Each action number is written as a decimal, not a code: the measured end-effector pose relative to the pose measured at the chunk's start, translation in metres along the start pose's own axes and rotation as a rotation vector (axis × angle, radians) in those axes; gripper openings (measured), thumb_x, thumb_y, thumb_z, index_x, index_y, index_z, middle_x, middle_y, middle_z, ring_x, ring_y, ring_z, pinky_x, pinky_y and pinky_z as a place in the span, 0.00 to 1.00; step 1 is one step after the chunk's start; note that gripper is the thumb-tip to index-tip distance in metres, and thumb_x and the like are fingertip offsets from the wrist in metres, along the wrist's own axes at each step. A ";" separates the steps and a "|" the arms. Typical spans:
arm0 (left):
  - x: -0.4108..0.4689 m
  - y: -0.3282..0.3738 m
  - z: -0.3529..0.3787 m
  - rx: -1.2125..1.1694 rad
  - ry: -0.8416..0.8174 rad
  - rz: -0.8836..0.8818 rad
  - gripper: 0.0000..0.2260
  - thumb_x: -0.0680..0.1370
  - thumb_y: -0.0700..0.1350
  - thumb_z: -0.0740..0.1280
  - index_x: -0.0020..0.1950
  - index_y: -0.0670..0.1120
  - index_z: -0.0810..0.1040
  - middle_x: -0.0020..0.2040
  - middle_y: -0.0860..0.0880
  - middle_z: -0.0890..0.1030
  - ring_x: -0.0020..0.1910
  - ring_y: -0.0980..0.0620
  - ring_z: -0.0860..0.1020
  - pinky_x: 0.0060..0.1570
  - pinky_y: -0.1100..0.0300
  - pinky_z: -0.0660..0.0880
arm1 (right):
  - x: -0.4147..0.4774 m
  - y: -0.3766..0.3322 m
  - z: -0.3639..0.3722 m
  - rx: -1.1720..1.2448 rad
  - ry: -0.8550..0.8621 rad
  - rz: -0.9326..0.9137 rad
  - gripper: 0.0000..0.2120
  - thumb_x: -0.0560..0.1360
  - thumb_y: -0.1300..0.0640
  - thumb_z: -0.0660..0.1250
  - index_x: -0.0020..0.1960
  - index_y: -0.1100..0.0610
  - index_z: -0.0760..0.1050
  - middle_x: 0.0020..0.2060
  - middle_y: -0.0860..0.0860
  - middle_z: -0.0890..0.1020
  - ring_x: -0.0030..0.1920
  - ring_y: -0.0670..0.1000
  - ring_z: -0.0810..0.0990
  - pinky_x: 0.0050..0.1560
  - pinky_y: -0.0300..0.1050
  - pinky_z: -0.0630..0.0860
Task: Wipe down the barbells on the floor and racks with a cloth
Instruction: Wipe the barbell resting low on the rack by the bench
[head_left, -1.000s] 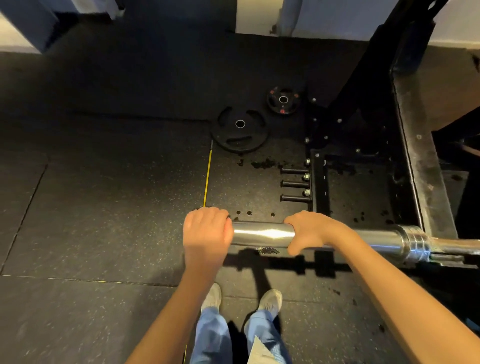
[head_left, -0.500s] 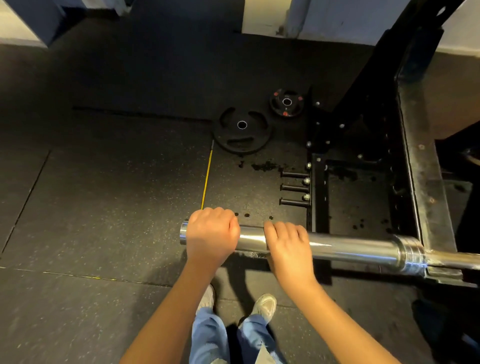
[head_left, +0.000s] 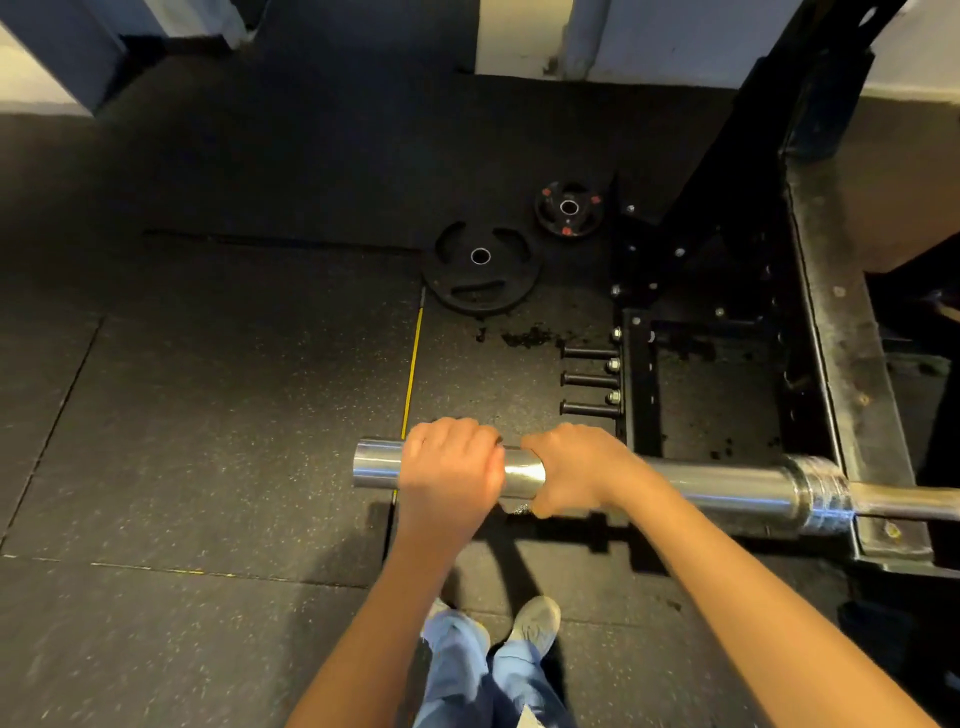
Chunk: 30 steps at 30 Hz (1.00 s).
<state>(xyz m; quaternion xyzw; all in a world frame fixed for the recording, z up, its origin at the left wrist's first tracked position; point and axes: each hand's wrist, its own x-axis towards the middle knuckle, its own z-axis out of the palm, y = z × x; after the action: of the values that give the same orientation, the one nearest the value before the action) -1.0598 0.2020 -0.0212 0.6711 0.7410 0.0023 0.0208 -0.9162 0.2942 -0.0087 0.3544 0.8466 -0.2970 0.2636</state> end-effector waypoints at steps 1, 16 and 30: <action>0.005 -0.018 0.000 0.044 -0.087 -0.030 0.11 0.75 0.46 0.58 0.34 0.50 0.73 0.31 0.52 0.73 0.33 0.47 0.74 0.34 0.54 0.65 | 0.002 0.003 -0.003 0.048 -0.051 -0.002 0.21 0.64 0.48 0.72 0.54 0.54 0.73 0.44 0.52 0.80 0.44 0.54 0.79 0.45 0.54 0.79; 0.027 -0.037 -0.007 0.039 -0.112 -0.228 0.19 0.74 0.48 0.44 0.32 0.48 0.71 0.30 0.49 0.74 0.31 0.46 0.70 0.33 0.55 0.58 | 0.004 -0.013 0.047 -0.306 0.763 0.052 0.25 0.48 0.61 0.80 0.43 0.56 0.76 0.30 0.52 0.75 0.29 0.54 0.74 0.29 0.45 0.69; 0.043 -0.060 -0.001 0.062 -0.043 -0.219 0.16 0.71 0.45 0.49 0.26 0.48 0.69 0.21 0.50 0.63 0.23 0.46 0.62 0.28 0.56 0.50 | 0.008 0.011 -0.009 -0.179 0.416 -0.049 0.28 0.63 0.38 0.73 0.57 0.53 0.75 0.46 0.50 0.78 0.48 0.54 0.77 0.50 0.51 0.72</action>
<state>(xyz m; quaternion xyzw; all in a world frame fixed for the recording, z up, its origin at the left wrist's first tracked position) -1.1233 0.2386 -0.0231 0.5863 0.8090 -0.0375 0.0162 -0.9144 0.3103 -0.0116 0.3626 0.9140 -0.1478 0.1065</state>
